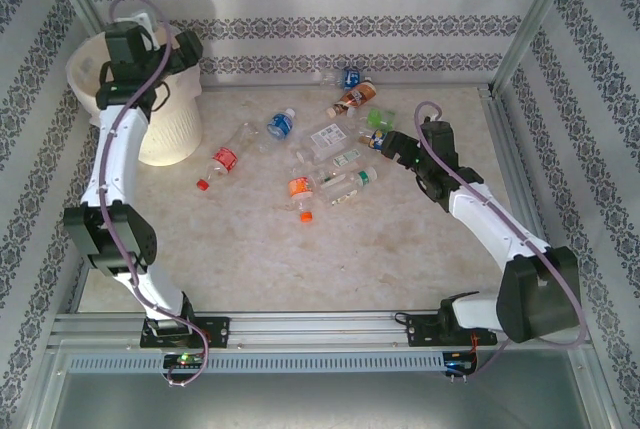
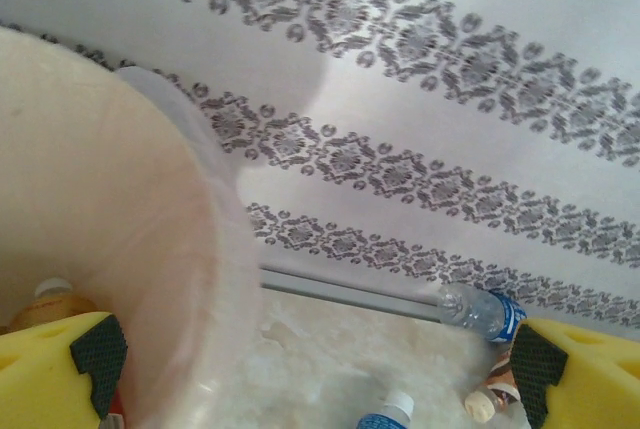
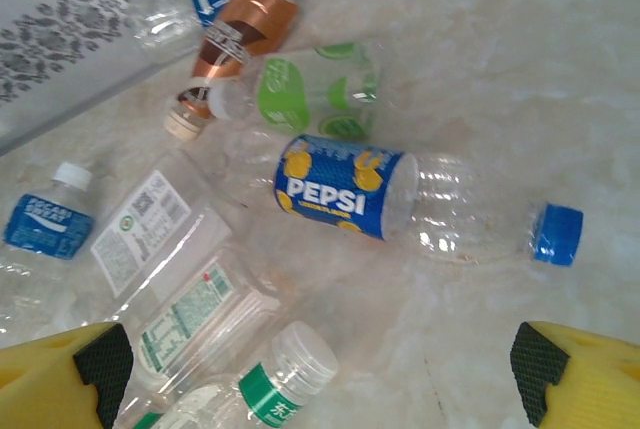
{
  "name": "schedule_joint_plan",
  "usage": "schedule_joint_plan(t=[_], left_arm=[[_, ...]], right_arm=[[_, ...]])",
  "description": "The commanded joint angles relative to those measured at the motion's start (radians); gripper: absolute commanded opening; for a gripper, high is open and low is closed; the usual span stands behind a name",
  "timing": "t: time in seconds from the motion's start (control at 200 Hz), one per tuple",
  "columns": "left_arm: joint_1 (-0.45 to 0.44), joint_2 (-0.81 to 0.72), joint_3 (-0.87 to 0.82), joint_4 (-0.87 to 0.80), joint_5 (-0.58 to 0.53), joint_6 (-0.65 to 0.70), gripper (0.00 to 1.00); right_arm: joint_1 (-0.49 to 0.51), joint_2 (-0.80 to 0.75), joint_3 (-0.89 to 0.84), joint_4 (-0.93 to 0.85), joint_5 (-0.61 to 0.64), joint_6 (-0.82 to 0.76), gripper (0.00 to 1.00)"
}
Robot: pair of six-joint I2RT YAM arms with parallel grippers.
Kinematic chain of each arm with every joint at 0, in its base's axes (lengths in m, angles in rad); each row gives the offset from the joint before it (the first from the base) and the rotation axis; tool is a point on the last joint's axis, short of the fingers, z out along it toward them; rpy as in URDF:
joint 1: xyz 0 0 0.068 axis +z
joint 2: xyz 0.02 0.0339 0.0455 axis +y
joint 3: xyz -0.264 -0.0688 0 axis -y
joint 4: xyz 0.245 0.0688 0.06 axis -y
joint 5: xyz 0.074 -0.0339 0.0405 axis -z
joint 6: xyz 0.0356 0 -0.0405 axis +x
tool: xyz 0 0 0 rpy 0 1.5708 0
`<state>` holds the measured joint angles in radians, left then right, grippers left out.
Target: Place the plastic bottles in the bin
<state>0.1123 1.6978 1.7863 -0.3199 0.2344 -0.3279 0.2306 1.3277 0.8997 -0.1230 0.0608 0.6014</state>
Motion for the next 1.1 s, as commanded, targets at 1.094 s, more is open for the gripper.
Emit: schedule_joint_plan(t=[1.094], left_arm=[[-0.456,-0.113,-0.464,0.132,-0.188,-0.244,1.00]], right_arm=[[0.210,0.398,0.011,0.190,0.098,0.782,0.68]])
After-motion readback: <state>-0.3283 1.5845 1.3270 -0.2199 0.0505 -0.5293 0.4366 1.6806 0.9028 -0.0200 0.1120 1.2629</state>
